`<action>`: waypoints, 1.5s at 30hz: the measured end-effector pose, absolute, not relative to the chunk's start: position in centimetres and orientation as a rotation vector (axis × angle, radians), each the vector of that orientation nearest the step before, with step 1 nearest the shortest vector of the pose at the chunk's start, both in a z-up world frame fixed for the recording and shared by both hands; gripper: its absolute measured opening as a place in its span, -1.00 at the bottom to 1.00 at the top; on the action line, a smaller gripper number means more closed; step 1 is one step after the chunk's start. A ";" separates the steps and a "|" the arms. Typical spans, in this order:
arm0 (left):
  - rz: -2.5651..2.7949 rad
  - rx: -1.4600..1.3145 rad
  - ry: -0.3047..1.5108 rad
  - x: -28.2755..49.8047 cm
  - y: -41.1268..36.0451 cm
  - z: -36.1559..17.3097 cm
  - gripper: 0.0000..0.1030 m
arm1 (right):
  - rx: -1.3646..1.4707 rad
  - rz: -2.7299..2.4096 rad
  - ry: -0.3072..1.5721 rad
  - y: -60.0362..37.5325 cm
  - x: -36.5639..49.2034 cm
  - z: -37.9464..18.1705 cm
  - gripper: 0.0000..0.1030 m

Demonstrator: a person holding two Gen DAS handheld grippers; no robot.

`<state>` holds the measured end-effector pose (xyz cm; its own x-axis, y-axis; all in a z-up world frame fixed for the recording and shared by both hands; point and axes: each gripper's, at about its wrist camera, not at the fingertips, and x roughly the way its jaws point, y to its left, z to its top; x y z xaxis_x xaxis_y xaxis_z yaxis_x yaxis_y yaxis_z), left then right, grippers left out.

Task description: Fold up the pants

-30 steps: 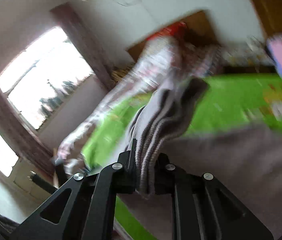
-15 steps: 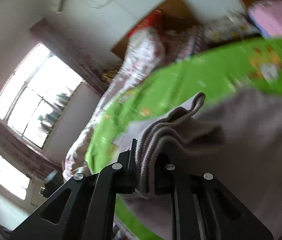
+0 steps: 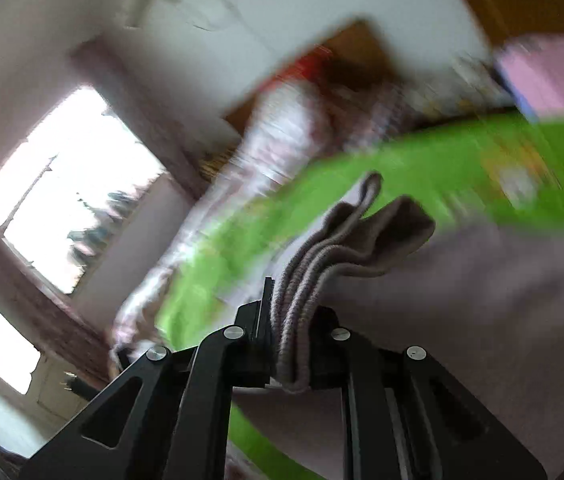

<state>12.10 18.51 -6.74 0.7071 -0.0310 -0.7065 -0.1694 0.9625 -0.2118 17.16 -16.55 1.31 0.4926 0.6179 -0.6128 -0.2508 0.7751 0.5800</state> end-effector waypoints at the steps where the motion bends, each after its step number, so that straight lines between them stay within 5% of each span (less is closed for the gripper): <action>1: 0.084 -0.223 0.771 12.0 18.0 -7.0 0.97 | 0.461 0.521 0.967 -16.8 17.1 -0.9 -0.73; 3: 0.102 -0.162 0.758 11.8 17.0 -7.3 0.97 | 0.562 0.525 1.008 -17.8 16.4 -5.1 -0.77; 17: 0.071 -0.401 0.661 11.3 19.9 -6.8 0.97 | 0.515 0.638 0.917 -16.2 16.5 -1.8 -0.76; 28: 0.075 -0.096 0.781 11.3 17.6 -7.0 0.97 | 0.491 0.539 1.047 -16.9 16.7 -5.0 -0.84; 33: -0.008 -0.001 0.832 9.5 17.8 -5.8 0.97 | 0.388 0.492 1.030 -17.4 15.7 -3.0 -0.21; 37: -0.018 0.143 0.778 7.6 16.8 -2.9 0.96 | 0.198 0.415 0.923 -17.4 14.8 0.2 -0.20; 42: -0.191 -0.194 0.504 9.7 16.3 3.7 0.96 | 0.014 0.511 0.816 -12.5 15.6 2.4 -0.20; 45: -0.251 -0.143 0.625 14.0 12.2 1.3 0.96 | -0.112 0.591 0.842 -8.4 15.5 1.4 -0.20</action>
